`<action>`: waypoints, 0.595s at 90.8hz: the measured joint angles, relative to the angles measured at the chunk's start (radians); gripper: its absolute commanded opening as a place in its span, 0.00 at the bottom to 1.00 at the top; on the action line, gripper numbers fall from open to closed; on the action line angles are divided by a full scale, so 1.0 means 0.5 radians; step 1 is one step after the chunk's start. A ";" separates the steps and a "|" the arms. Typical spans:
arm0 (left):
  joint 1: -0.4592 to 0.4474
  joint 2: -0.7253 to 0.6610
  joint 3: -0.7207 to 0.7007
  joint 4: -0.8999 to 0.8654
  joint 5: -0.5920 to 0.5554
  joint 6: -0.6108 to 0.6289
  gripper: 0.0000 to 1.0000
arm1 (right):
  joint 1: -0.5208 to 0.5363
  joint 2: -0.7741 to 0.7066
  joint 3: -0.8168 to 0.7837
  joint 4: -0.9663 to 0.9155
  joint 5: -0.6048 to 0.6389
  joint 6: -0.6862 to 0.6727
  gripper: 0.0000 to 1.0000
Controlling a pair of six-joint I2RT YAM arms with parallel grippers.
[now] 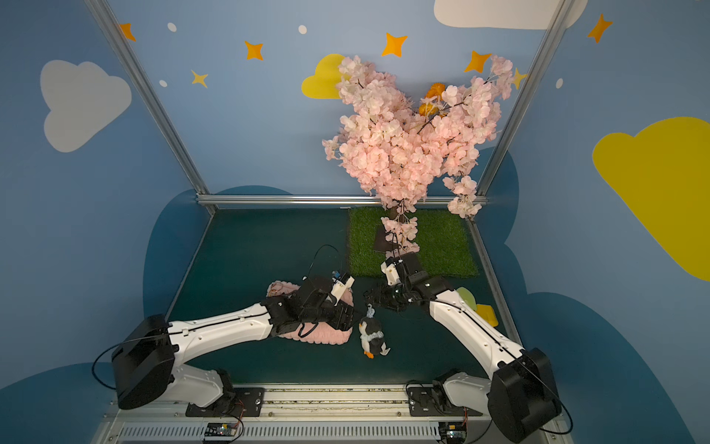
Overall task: Remove the decoration from the bag
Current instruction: Place the decoration item at the center of the board.
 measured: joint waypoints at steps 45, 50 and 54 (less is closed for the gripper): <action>-0.066 0.310 -0.008 0.533 -0.242 -0.077 0.59 | 0.005 -0.003 -0.066 0.095 -0.018 0.175 0.56; -0.066 0.311 -0.021 0.589 -0.243 -0.081 0.52 | 0.002 -0.010 -0.072 0.115 -0.024 0.185 0.56; -0.066 0.315 -0.022 0.622 -0.233 -0.072 0.42 | -0.001 -0.016 -0.079 0.129 -0.026 0.198 0.56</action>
